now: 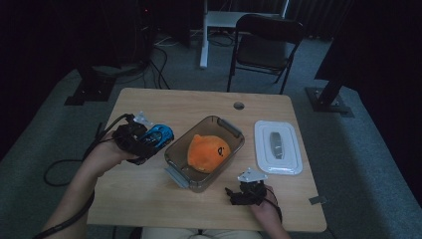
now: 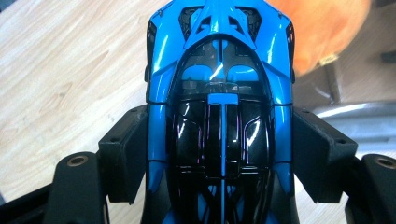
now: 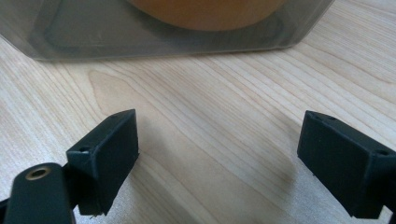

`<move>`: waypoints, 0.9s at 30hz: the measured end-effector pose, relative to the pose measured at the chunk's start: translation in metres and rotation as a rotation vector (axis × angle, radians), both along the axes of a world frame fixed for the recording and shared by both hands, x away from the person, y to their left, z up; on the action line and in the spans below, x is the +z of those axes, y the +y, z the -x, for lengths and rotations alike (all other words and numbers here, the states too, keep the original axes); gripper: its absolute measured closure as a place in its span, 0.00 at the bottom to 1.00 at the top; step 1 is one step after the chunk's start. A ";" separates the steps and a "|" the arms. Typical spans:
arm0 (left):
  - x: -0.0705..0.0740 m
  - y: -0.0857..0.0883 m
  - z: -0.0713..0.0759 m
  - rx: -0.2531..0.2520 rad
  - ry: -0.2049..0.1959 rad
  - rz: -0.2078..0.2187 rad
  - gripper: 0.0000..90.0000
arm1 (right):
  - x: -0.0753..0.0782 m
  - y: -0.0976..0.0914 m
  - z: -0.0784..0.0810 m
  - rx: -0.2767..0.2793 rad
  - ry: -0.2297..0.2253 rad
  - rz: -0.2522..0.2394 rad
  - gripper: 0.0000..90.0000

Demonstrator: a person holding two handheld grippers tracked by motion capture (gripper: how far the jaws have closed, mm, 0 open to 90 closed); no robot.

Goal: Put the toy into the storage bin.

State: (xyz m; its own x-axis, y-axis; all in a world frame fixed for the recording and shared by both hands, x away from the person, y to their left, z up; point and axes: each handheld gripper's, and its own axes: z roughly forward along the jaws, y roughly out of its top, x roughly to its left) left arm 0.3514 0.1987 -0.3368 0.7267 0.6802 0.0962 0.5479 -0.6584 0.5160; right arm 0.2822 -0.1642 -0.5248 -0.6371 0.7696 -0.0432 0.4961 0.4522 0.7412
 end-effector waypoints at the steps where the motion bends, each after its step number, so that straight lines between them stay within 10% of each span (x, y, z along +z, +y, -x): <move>1: 0.001 -0.003 -0.001 -0.006 -0.001 -0.002 0.32 | 0.000 0.000 0.000 0.000 0.000 0.001 0.14; 27: -0.003 -0.106 -0.036 -0.158 0.037 0.005 0.32 | -0.001 0.000 0.000 0.009 0.014 0.001 0.14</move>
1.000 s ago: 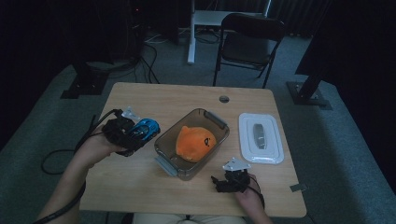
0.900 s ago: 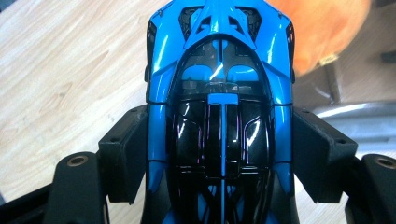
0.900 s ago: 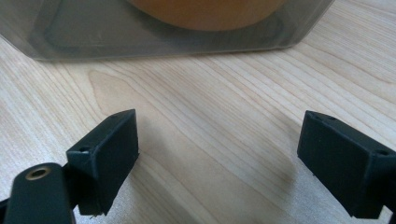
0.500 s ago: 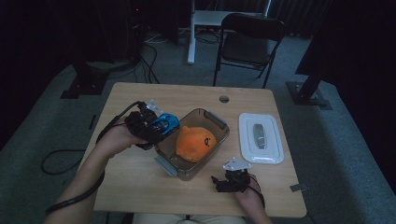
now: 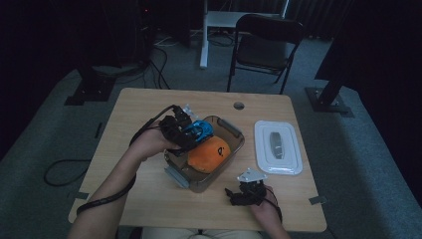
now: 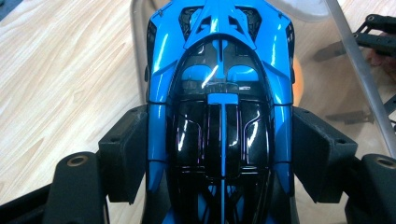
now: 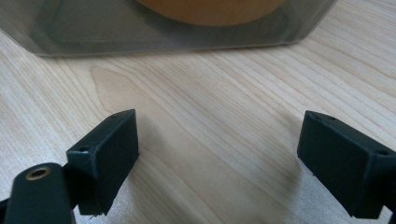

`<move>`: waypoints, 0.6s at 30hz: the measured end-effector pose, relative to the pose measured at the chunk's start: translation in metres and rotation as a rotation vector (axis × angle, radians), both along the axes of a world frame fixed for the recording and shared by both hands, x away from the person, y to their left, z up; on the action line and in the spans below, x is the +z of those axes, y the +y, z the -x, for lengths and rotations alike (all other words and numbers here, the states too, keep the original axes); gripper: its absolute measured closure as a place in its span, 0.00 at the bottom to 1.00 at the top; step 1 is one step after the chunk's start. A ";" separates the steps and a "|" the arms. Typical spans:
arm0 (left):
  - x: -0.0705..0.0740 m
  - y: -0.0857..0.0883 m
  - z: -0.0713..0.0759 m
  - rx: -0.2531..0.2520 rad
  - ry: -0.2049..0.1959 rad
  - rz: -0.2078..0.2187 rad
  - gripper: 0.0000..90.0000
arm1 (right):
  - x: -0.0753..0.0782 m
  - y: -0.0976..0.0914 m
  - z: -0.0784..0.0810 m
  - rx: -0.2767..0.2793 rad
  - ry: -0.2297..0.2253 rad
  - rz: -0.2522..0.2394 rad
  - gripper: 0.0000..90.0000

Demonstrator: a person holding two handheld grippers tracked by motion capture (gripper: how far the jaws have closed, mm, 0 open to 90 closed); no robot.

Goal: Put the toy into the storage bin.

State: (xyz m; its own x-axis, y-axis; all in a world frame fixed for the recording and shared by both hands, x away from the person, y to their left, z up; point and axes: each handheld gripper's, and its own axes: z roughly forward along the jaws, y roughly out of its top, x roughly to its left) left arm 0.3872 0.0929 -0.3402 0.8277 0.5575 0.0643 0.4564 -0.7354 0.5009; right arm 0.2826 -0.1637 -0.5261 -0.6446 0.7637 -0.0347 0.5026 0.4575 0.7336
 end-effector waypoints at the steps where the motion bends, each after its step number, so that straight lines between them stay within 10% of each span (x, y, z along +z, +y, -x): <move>1: -0.002 -0.003 -0.001 -0.009 0.003 -0.005 0.32 | 0.000 0.000 0.000 0.002 0.001 -0.002 0.14; 18: -0.039 -0.019 -0.016 0.010 0.071 -0.026 0.32 | 0.000 -0.001 0.000 0.011 0.003 -0.005 0.14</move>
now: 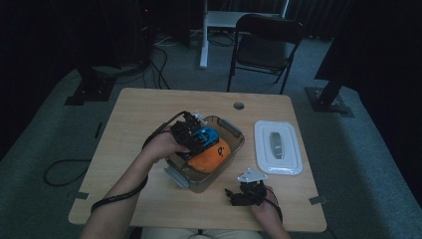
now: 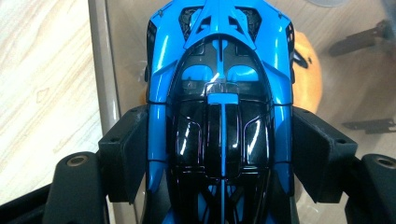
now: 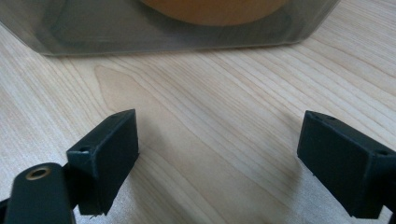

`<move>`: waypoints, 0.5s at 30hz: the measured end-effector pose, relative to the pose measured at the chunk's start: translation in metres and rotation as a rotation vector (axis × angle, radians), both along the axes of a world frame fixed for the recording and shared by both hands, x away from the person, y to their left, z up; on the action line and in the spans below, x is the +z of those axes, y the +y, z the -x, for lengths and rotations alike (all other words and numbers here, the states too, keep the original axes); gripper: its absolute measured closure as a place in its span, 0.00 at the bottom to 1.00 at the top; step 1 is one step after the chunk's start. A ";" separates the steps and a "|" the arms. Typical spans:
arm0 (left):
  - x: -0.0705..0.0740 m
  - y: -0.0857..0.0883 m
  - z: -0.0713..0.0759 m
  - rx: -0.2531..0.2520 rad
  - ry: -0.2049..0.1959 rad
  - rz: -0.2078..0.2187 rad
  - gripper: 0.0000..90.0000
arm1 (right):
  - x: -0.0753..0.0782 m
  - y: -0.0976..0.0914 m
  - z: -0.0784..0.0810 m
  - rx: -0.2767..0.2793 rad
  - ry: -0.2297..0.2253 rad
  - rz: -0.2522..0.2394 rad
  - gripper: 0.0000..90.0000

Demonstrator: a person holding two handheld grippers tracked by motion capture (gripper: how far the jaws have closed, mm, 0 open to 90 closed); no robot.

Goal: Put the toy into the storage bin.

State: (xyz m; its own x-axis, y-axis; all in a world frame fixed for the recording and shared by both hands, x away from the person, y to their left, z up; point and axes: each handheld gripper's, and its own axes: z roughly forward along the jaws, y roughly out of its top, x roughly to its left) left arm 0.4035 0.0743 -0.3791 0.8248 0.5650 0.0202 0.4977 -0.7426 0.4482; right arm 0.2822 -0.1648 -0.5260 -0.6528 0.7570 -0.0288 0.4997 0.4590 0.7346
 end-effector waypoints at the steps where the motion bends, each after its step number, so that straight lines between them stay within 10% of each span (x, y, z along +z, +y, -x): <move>1: -0.002 -0.001 0.000 -0.006 0.001 -0.002 0.32 | 0.000 0.000 0.000 0.001 0.000 0.001 0.14; 15: -0.008 -0.002 0.000 -0.031 0.035 -0.005 0.21 | 0.000 0.000 0.000 0.001 0.001 -0.003 0.14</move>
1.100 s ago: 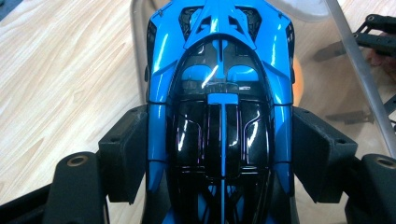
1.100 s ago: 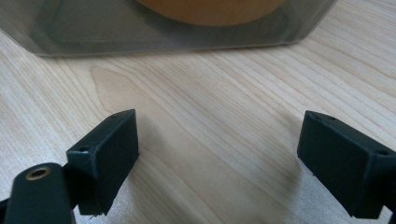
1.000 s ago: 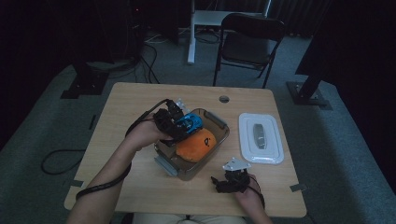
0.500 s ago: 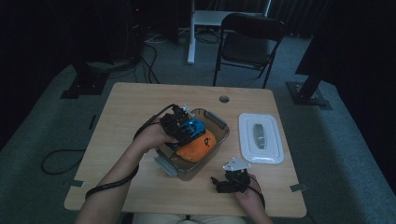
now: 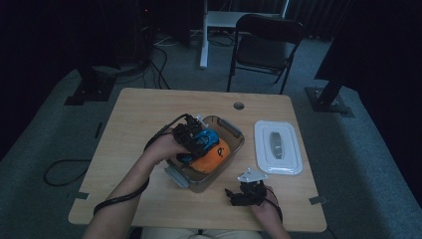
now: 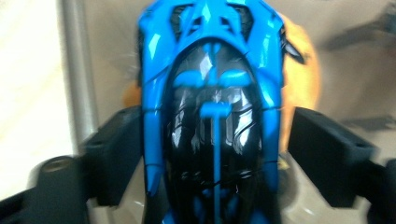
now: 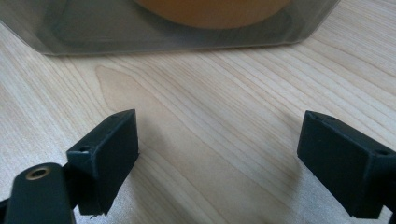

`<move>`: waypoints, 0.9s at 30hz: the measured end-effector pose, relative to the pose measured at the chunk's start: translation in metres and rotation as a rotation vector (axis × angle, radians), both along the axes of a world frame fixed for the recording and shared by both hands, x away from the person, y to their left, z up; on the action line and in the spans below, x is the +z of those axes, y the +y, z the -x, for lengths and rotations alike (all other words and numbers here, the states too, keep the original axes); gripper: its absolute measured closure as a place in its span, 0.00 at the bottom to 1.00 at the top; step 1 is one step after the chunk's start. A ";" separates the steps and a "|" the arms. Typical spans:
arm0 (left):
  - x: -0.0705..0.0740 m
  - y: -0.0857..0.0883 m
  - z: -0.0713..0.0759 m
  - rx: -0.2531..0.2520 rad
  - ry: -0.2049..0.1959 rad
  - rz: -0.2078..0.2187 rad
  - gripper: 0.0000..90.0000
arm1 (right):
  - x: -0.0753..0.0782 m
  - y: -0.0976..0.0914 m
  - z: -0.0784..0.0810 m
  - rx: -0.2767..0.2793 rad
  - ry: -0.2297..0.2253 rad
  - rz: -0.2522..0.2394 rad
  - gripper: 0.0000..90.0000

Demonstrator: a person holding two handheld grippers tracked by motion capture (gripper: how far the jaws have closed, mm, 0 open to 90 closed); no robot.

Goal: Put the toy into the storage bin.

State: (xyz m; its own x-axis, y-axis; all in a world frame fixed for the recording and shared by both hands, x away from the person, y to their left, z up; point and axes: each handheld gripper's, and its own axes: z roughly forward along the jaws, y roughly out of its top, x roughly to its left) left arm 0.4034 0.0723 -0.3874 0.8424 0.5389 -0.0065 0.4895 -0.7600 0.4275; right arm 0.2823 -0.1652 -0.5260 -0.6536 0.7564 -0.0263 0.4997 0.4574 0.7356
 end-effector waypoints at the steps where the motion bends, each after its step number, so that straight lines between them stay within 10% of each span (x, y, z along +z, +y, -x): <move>1: 0.000 0.001 0.001 -0.002 0.000 0.007 0.18 | 0.000 0.000 0.000 -0.001 -0.001 0.001 0.14; 10: 0.015 0.012 0.009 0.010 -0.062 0.033 0.02 | 0.001 -0.001 0.001 -0.001 0.000 -0.012 0.14; 27: 0.020 0.062 0.007 0.096 -0.203 0.136 0.02 | 0.010 -0.011 -0.004 -0.023 -0.011 -0.032 0.14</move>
